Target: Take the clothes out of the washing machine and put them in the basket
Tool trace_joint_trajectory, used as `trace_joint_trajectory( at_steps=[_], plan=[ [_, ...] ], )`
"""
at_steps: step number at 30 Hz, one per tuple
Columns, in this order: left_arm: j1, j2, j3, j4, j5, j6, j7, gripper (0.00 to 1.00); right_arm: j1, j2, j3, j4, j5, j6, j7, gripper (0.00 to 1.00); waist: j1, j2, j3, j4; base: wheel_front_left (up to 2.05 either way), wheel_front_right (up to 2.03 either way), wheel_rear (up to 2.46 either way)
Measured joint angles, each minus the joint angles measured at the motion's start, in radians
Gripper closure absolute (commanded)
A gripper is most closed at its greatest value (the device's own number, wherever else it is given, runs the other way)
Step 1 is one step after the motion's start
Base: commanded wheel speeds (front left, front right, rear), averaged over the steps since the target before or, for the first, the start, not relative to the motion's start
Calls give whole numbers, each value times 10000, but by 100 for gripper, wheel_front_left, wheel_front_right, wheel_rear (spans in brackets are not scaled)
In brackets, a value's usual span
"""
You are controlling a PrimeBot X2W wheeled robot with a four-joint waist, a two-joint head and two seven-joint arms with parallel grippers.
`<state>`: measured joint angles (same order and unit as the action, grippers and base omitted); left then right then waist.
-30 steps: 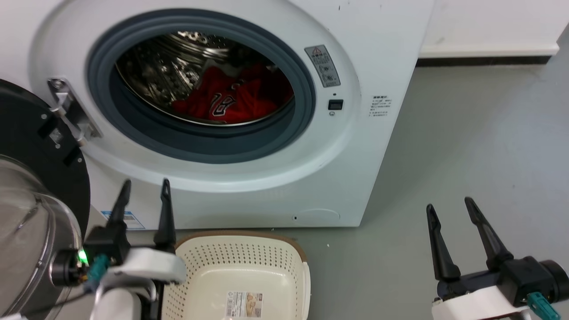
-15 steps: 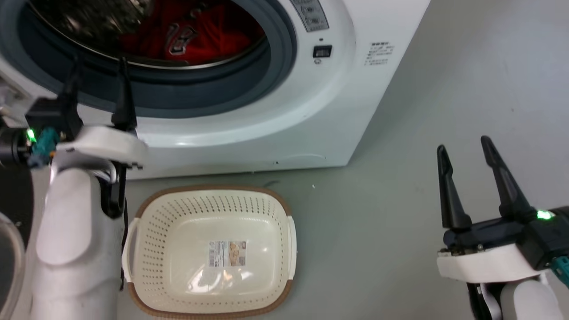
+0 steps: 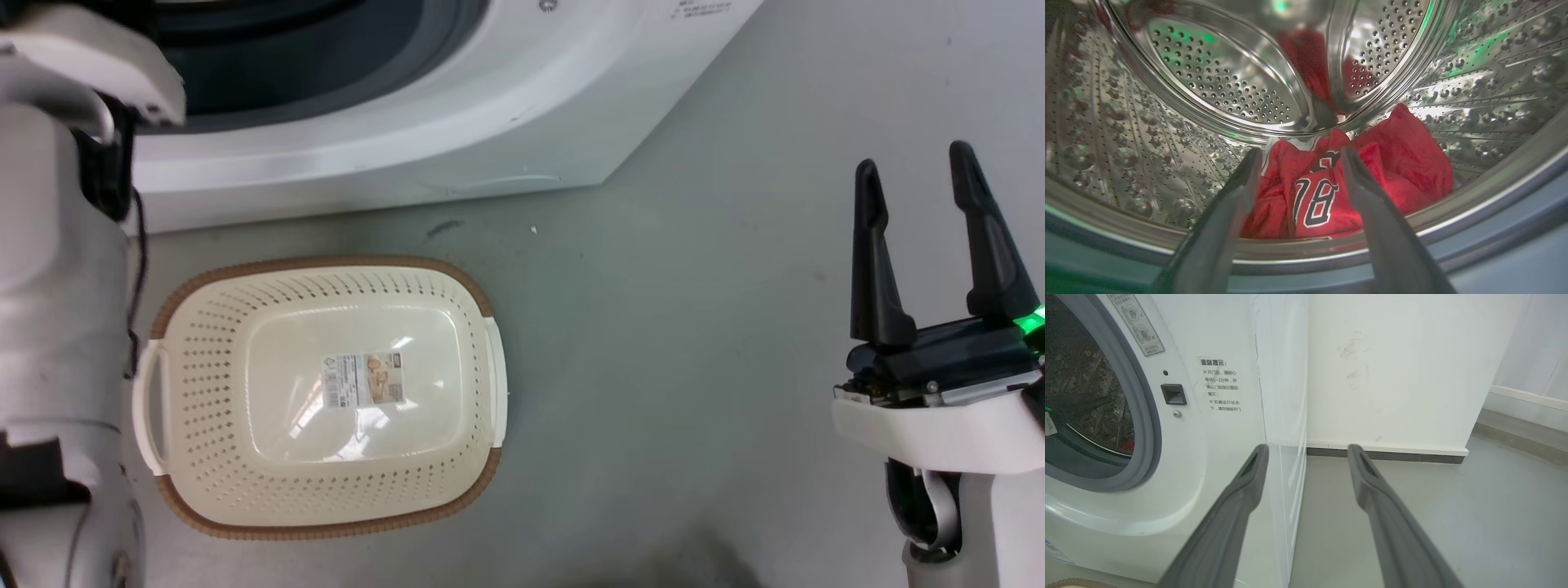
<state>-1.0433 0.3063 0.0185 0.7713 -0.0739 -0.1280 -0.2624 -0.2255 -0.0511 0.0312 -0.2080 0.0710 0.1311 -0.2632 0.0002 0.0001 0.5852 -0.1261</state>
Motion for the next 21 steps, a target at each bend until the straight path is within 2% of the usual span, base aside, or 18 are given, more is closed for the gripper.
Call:
trace_joint_trajectory(
  at_steps=[3,4,6,10,15,21],
  plan=[
    [-1012,255,-368,790,-117,-4,278,0,-174,0,-33,-169,71,0,0,0,0,0,472,-114,0,0,0],
    [-1581,364,-798,1248,-199,-12,612,0,-273,0,-67,-234,123,0,0,0,0,0,756,-180,0,0,0],
    [-1828,416,-995,1432,-265,-12,755,0,-309,0,-82,-261,161,0,0,0,0,-1,885,-208,0,0,0],
    [-3105,859,-1871,2247,-639,-12,1705,0,-491,0,-92,-420,280,0,0,0,0,0,1438,-332,0,0,0],
    [-4127,1181,-2527,2738,-961,-12,2732,0,-665,0,-81,-571,533,0,0,0,0,0,1850,-485,0,0,0],
    [-4958,1239,-3122,3195,-1772,-13,4084,0,-773,0,-79,-738,709,0,0,0,-1,0,2191,-692,0,0,0]
  ],
)
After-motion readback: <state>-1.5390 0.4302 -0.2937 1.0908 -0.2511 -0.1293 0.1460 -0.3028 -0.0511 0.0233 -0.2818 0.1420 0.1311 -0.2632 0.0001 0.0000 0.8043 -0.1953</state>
